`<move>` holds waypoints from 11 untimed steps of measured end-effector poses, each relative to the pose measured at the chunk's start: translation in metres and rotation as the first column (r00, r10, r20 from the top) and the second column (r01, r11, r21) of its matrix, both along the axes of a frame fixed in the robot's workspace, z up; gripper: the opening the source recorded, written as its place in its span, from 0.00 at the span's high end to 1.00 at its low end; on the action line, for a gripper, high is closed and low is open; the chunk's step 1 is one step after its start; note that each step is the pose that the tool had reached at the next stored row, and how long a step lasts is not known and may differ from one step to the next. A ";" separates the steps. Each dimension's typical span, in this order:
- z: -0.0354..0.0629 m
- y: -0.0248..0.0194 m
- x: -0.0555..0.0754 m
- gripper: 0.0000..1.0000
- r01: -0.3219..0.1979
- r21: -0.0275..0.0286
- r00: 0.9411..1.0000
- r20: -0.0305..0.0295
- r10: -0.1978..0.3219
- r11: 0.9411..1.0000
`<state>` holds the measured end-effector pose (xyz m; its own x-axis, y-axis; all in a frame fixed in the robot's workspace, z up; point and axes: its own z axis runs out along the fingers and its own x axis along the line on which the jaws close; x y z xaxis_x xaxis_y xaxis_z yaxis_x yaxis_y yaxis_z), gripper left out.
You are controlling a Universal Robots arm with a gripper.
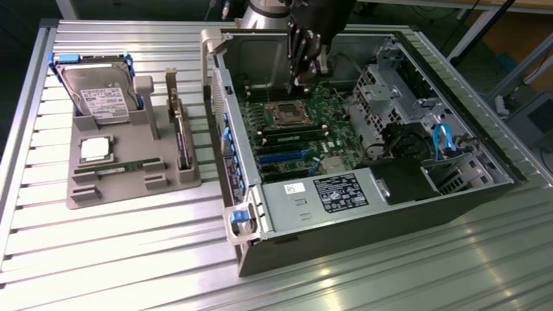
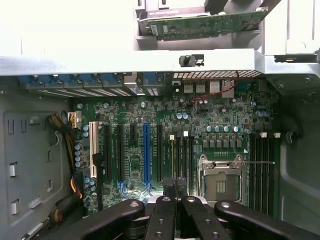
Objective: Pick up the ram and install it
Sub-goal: 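Press down the ram until it locks into place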
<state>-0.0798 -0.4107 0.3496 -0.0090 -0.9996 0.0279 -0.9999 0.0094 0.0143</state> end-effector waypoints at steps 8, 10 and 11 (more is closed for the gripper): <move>0.0001 0.0000 0.008 0.90 0.000 0.000 1.000 0.000 0.000 1.000; 0.0000 0.0000 0.014 0.90 0.000 0.000 1.000 0.000 0.000 1.000; 0.0001 0.0000 0.016 0.90 0.000 0.000 1.000 0.000 0.000 1.000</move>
